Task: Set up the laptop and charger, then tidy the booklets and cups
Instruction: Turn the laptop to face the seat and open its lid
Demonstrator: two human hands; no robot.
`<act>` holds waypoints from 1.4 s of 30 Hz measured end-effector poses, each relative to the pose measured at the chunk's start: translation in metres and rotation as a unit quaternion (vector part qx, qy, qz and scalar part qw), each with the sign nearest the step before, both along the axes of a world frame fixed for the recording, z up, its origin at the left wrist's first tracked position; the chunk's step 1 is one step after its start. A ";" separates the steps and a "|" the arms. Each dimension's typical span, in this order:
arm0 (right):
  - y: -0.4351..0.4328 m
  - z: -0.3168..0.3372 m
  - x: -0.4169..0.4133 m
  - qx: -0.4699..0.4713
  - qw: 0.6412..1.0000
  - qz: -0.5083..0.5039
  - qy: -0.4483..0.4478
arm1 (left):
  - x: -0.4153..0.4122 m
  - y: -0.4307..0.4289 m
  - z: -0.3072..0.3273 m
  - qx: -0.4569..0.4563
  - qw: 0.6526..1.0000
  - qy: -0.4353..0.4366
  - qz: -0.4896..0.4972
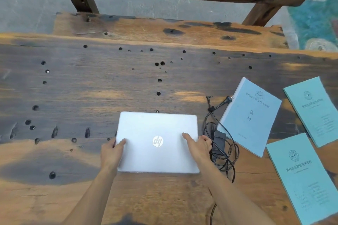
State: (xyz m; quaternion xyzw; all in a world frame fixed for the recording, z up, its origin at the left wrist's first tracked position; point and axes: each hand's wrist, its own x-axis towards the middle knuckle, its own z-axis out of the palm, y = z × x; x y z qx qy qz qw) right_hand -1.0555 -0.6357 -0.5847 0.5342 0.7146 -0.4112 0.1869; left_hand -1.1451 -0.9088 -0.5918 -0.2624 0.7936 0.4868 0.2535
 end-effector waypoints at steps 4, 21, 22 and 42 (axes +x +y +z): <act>0.016 0.000 0.009 -0.024 0.999 -0.008 0.032 | 0.008 0.020 0.002 -0.004 1.000 0.012 0.006; 0.024 0.006 0.004 0.019 0.999 0.007 -0.027 | 0.015 0.030 0.003 -0.036 0.999 -0.007 0.000; 0.024 0.007 0.003 0.017 0.999 0.007 -0.026 | 0.013 0.029 0.002 -0.034 0.999 -0.008 -0.003; 0.015 0.007 0.021 0.050 0.996 0.058 0.035 | 0.011 0.026 0.000 -0.128 0.988 0.035 -0.083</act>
